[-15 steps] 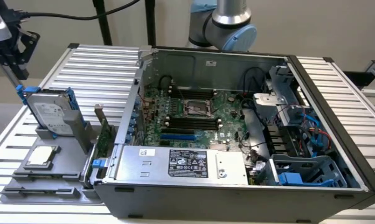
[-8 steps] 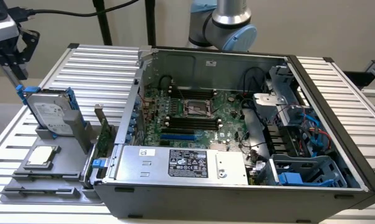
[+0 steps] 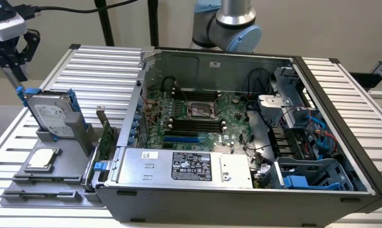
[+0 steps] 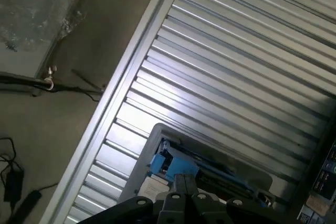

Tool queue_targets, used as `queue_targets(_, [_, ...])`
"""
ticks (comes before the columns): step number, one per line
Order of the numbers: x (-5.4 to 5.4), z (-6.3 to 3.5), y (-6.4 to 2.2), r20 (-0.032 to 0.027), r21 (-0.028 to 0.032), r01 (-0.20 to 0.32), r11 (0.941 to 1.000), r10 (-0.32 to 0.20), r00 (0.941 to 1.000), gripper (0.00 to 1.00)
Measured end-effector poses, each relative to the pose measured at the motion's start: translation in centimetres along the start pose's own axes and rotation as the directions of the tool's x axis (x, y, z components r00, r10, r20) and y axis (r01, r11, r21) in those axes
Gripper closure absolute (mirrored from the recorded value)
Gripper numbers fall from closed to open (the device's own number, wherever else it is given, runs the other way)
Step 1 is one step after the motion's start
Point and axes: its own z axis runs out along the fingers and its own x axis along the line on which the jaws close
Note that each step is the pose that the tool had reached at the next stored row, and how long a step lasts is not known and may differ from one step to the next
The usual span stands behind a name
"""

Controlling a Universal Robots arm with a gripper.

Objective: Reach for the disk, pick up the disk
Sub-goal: 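Pick up the disk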

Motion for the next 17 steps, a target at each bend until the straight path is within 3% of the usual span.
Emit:
queue_targets(4, [0.0, 0.0, 0.0, -0.0022, 0.0, 0.072, 0.9974, -0.072, 0.9974, 0.89])
queue_targets(8, [0.0, 0.0, 0.0, -0.0044, -0.0003, 0.144, 0.9896, -0.144, 0.9896, 0.89])
queue_targets(13, [0.0, 0.0, 0.0, -0.0072, -0.0007, 0.234, 0.9722, -0.234, 0.9721, 0.89])
queue_targets(17, [0.0, 0.01, 0.0, -0.0093, -0.0013, 0.304, 0.9527, -0.304, 0.9527, 0.89])
